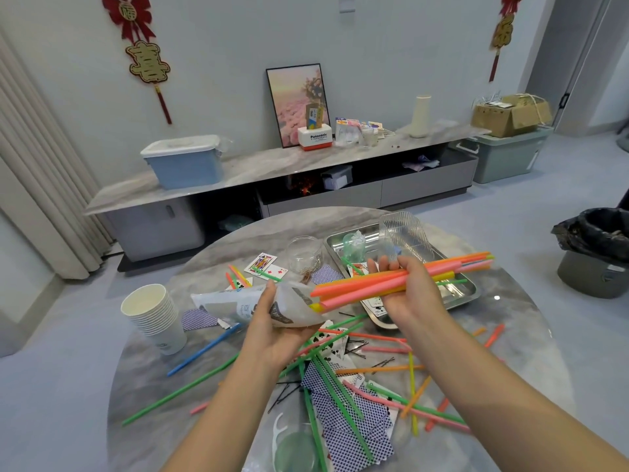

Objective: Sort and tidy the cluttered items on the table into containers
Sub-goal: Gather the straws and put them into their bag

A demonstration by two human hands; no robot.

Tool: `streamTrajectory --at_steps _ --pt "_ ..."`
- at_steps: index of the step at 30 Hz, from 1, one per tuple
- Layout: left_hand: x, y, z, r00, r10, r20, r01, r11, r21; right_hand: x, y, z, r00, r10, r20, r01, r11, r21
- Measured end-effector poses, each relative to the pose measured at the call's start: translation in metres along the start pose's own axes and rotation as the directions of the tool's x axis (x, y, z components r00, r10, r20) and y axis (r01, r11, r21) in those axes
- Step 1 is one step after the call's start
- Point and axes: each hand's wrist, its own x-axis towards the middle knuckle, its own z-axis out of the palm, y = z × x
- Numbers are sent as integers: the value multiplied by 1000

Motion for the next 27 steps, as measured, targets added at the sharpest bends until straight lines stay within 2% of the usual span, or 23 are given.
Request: streamTrajectory --at_steps 4,8,11,19,22,24,27 --pt "-3 0 1 997 -35 70 35 999 6 -2 5 -2 1000 -1 -22 1 999 -37" --pt "-13 -4 10 998 -43 35 43 999 -6 -1 14 -6 1000 -6 -20 4 996 -94" --pt "-13 -5 11 997 -53 56 52 998 21 0 16 -7 999 -12 -37 9 997 -74" --pt "-13 -26 11 991 103 84 -100 994 -33 -4 11 -1 991 -73 -112 62 993 -104" --pt "-14 -35 15 989 122 84 -120 992 -25 -4 18 -3 992 -102 -69 93 988 -122" --pt "-11 -36 14 990 124 72 -122 992 -36 -5 26 -5 991 -135 -19 128 968 -215" --pt "-8 -35 14 988 102 116 -95 993 -66 -16 44 -10 985 -156 71 171 878 -448"
